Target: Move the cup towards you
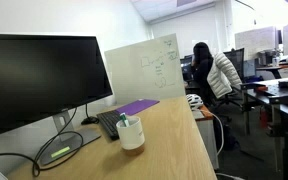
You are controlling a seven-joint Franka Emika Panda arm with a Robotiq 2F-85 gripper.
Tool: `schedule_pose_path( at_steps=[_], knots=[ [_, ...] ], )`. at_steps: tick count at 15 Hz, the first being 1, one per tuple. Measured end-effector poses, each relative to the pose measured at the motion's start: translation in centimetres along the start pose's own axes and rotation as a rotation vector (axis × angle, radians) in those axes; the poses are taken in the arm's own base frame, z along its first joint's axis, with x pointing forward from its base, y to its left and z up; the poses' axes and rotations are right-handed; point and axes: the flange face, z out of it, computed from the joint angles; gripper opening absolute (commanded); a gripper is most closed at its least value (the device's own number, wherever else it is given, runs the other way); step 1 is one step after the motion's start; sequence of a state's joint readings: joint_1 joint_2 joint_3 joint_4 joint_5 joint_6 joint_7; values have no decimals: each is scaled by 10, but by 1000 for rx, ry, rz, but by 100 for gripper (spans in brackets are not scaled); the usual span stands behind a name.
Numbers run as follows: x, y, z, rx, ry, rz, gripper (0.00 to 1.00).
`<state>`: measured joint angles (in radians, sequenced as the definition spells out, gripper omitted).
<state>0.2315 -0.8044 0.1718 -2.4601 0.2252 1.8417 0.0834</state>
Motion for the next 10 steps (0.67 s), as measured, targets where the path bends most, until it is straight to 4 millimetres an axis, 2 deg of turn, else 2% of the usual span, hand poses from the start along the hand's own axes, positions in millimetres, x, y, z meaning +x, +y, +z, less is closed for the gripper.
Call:
schedule_pose_path(
  at_steps=[8,10],
  knots=[
    [2,0,0,-11,12,24,100],
    [12,-2,12,-44,69,110,100]
  ],
)
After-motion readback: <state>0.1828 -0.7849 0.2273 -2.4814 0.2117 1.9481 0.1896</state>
